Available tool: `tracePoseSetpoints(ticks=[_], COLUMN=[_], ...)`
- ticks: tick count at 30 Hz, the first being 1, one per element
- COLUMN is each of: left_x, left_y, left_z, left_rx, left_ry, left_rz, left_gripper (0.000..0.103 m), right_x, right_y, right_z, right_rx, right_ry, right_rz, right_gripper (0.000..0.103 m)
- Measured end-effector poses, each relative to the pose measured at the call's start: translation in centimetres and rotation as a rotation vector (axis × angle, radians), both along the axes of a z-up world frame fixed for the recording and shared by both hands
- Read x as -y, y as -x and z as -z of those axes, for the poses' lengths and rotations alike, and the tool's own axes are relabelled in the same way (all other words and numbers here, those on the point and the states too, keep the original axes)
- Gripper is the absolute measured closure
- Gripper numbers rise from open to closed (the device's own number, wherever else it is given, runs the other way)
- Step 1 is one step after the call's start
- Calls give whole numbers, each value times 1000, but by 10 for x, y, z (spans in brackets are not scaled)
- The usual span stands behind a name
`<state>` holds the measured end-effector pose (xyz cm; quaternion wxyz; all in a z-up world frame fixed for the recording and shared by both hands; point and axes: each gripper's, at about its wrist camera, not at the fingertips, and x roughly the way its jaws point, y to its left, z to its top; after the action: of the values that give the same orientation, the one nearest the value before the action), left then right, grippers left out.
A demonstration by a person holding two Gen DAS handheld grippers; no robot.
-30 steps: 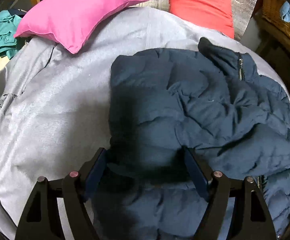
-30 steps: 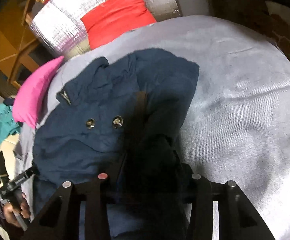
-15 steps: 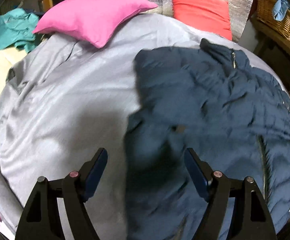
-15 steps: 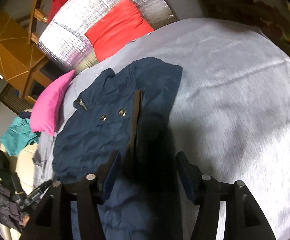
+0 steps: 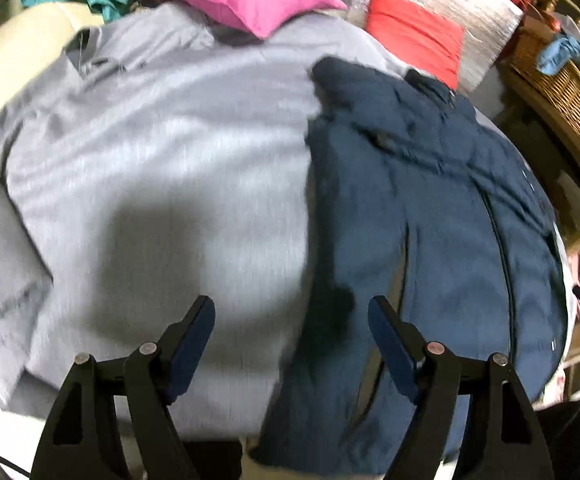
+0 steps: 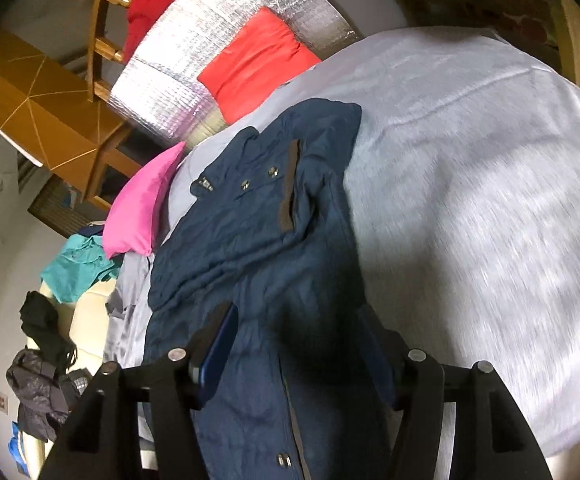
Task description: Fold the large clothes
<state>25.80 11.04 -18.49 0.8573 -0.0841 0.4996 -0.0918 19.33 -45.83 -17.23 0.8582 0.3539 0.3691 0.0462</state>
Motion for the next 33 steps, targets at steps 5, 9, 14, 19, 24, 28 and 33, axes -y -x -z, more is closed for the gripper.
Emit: tracePoseSetpoints(ticks=[5,9,14,19,24,28,33], left_x=[-5,-1,16,32,41,45,51], left_y=[29,43,47,46,51,54,53], left_z=[12,18,22,37,36,33,33], left_rx=[-26,-40,-31,-89,-80,-66,-62], left_ry=[28,74,56,20,45,108,106], left_rz=[36,73,141,194,243,276,296], left_gripper=[24,24,29,29,30,30,39], right_x=[2,1,-5,-5,-1,-6,-34], right_y=[34,55,72,88,93,93,93], right_z=[4,10,27,42,54,64,67], right_rx=[33,21,-47,-104,-133,-147,-161], right_ry=[-34,-66,-85,-87,-89,-120,-14], right_rz=[27,18,-11,0,7,-23,-92], right_gripper=[38,38,38,38,38,37,48])
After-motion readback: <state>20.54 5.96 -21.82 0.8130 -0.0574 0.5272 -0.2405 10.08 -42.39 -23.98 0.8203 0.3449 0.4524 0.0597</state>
